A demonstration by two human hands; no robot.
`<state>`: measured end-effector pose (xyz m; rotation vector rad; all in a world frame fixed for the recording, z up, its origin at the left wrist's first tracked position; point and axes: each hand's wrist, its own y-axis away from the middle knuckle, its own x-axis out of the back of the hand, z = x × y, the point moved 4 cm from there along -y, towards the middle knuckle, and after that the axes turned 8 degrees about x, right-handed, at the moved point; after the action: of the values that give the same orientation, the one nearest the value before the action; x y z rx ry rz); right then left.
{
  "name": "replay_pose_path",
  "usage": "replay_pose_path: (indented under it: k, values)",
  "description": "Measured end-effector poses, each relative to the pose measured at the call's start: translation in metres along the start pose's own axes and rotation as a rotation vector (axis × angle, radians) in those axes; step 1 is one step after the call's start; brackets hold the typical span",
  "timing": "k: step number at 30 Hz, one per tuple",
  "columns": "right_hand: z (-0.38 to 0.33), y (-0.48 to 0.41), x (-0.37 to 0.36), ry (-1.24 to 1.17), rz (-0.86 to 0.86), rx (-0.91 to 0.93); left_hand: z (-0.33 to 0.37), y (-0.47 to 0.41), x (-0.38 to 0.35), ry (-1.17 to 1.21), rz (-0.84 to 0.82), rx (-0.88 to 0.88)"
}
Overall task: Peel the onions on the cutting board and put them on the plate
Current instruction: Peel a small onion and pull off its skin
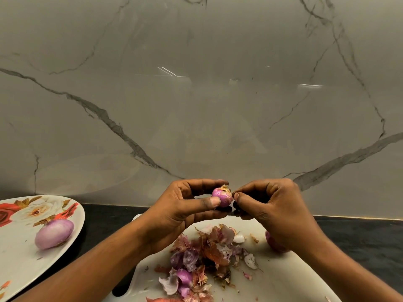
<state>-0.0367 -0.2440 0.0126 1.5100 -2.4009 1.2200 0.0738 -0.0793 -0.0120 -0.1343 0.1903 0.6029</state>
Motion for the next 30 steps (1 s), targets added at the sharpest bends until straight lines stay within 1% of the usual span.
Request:
replay_pose_path:
  k: [4, 7, 9, 14, 20, 27, 30]
  values:
    - [0.001, -0.001, 0.003, -0.082, 0.042, -0.04, 0.001, 0.001, 0.002, -0.001, 0.011, -0.013]
    - [-0.001, 0.0, -0.003, -0.188, -0.024, -0.094, 0.001, 0.001, 0.001, -0.1, 0.046, -0.046]
    - [-0.002, 0.001, -0.007, -0.202, -0.069, -0.112, 0.001, 0.002, 0.001, -0.153, 0.063, -0.062]
    - [0.0, 0.001, -0.008, -0.225, -0.092, -0.111, 0.001, 0.003, 0.001, -0.239, 0.101, -0.083]
    - [0.001, 0.001, -0.006, -0.228, -0.098, -0.104, 0.001, 0.003, 0.002, -0.216, 0.089, -0.073]
    - [0.001, 0.001, -0.003, -0.209, -0.039, -0.064, 0.004, 0.004, 0.001, -0.116, 0.056, -0.057]
    - [0.002, 0.0, -0.004, -0.222, -0.026, -0.077, 0.004, 0.004, 0.0, -0.096, 0.041, -0.051]
